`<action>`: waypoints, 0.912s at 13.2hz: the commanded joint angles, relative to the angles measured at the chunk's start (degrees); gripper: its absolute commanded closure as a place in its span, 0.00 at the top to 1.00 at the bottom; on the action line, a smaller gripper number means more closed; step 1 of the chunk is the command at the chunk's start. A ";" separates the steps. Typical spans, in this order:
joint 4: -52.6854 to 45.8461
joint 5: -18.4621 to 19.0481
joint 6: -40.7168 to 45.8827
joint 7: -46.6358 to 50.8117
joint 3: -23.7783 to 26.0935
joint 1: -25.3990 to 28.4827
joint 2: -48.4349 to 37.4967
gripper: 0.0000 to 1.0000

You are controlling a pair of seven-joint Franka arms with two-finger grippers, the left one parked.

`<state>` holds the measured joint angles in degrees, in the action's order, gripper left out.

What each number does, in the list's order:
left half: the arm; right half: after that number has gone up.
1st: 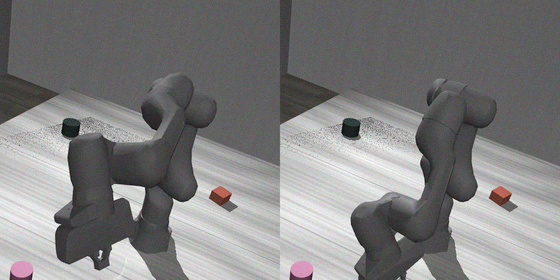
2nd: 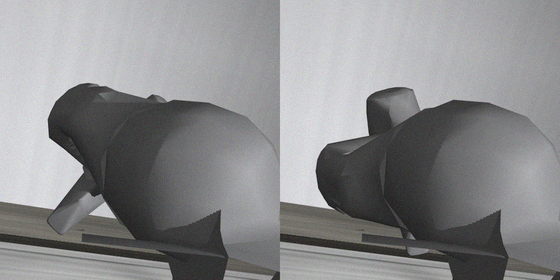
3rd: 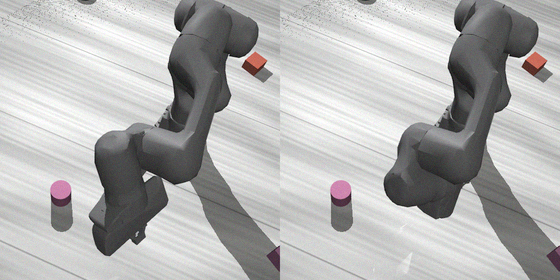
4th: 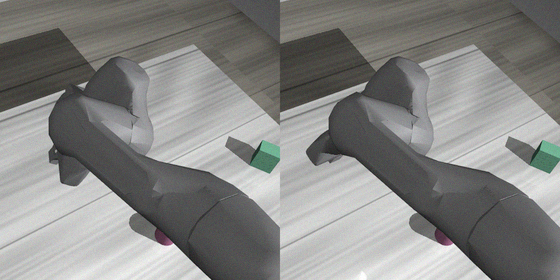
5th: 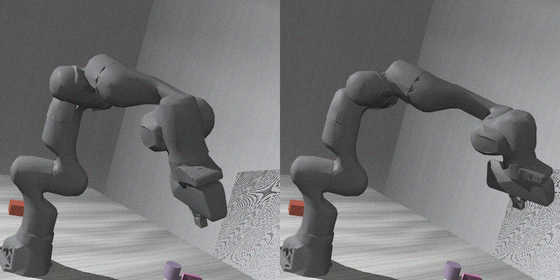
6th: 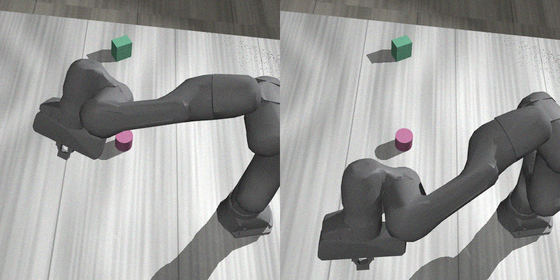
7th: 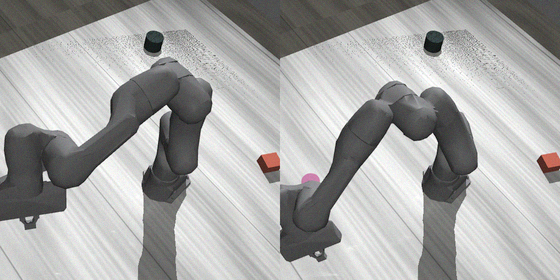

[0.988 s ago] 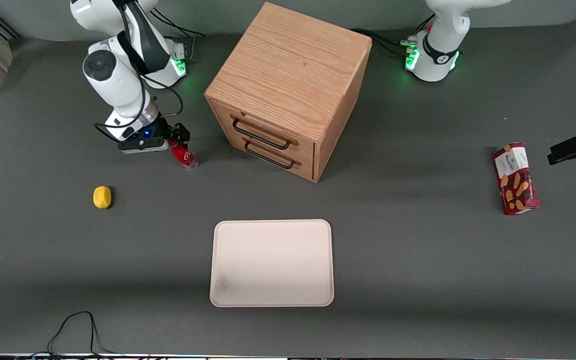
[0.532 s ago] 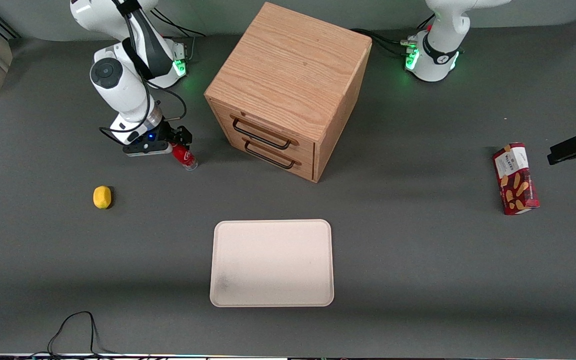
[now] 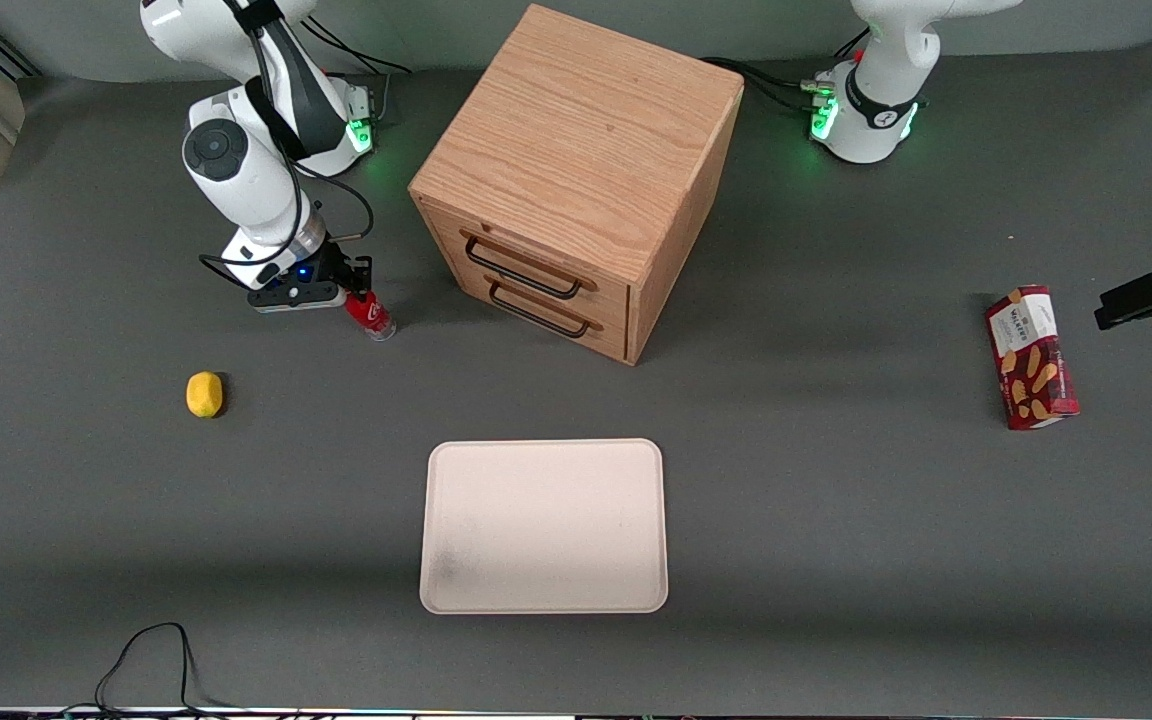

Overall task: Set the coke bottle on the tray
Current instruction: 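Lower the right gripper and close it around the bottle, then lift the bottle and carry it toward the white tray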

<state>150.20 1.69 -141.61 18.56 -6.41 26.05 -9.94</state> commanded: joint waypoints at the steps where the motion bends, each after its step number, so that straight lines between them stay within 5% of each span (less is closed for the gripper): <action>1: -0.79 1.30 1.42 1.74 -0.62 0.75 -0.34 0.10; 5: -8.41 1.21 11.05 0.95 -0.71 0.67 -0.78 0.05; 12: -35.64 0.77 38.65 0.78 -0.71 0.58 0.09 0.04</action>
<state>123.19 1.69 -110.07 18.56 -6.56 26.05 -10.55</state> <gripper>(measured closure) 0.670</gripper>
